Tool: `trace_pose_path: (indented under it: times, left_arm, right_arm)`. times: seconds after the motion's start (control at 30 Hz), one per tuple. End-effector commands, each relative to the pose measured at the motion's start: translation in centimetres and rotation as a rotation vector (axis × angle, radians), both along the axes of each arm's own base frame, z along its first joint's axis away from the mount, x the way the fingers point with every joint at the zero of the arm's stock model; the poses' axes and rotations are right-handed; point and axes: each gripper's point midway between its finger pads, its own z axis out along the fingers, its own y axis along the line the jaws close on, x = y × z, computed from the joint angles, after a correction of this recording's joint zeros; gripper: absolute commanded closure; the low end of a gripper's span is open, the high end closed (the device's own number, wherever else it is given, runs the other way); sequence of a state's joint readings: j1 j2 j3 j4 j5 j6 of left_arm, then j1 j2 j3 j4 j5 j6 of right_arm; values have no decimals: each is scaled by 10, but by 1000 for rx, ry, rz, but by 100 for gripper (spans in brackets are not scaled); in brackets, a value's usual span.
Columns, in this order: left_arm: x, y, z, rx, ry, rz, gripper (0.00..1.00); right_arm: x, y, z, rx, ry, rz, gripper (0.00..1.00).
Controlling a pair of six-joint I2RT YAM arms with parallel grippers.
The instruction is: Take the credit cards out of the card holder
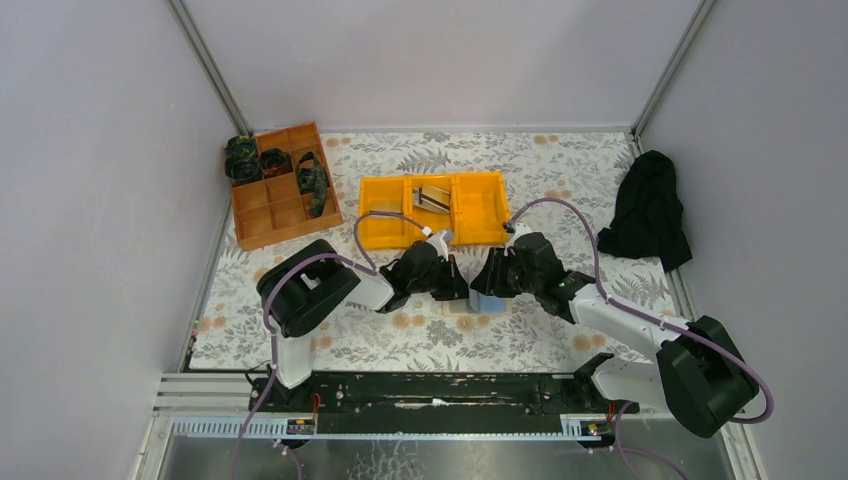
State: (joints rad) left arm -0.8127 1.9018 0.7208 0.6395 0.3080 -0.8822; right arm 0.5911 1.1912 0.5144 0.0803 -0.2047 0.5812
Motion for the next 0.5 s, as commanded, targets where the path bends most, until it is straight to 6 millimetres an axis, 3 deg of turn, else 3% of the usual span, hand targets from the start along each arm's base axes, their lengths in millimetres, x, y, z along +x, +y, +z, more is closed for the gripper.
trace_pose_path:
  times: [0.0,0.47]
  left_arm:
    - [-11,9,-28,85,42,-16,100]
    - [-11,9,-28,84,39,-20,100]
  right_arm:
    - [4,13,18,47,-41,42,58]
    - [4,14,15,38,-36,49,57]
